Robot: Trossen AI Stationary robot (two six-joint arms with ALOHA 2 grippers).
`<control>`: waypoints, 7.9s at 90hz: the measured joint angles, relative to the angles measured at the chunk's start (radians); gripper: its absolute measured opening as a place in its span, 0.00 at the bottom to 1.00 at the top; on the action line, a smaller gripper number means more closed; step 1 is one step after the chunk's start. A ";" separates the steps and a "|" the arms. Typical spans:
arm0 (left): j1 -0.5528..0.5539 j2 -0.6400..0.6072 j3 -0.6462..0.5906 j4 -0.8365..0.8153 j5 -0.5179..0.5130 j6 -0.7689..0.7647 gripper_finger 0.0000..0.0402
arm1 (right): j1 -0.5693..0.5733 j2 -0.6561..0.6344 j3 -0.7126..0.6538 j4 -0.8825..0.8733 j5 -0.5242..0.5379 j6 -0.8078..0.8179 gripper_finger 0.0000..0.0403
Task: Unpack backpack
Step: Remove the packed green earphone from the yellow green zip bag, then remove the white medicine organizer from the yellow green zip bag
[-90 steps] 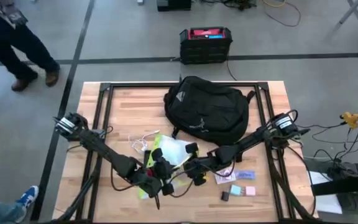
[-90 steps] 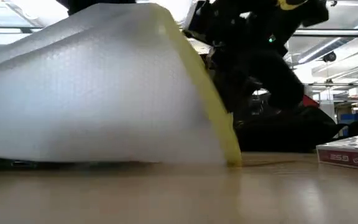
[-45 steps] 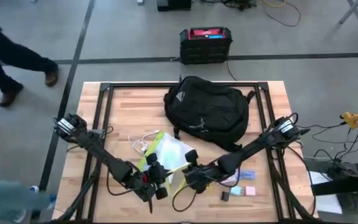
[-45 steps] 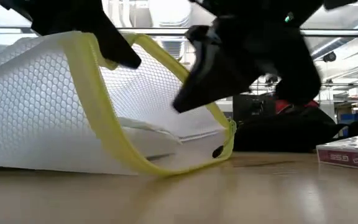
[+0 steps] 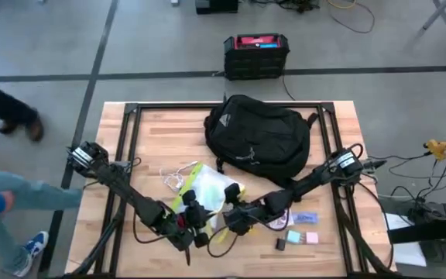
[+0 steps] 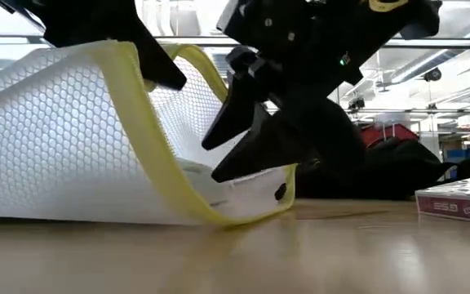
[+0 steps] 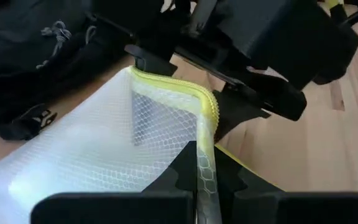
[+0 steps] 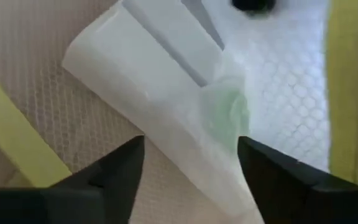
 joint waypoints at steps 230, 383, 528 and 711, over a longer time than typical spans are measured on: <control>-0.001 0.001 -0.019 0.048 0.003 -0.015 0.00 | -0.153 -0.030 -0.111 0.194 -0.082 0.240 0.04; -0.103 -0.130 0.007 -0.179 -0.157 0.034 0.00 | 0.270 -0.534 -0.306 -0.522 -0.059 0.566 0.55; -0.076 -0.051 0.006 -0.112 -0.160 -0.020 0.00 | -0.034 -0.030 0.112 -0.080 -0.161 0.761 0.42; -0.079 -0.049 0.000 -0.121 0.008 -0.036 0.00 | -0.085 0.125 0.060 0.157 0.173 0.731 0.67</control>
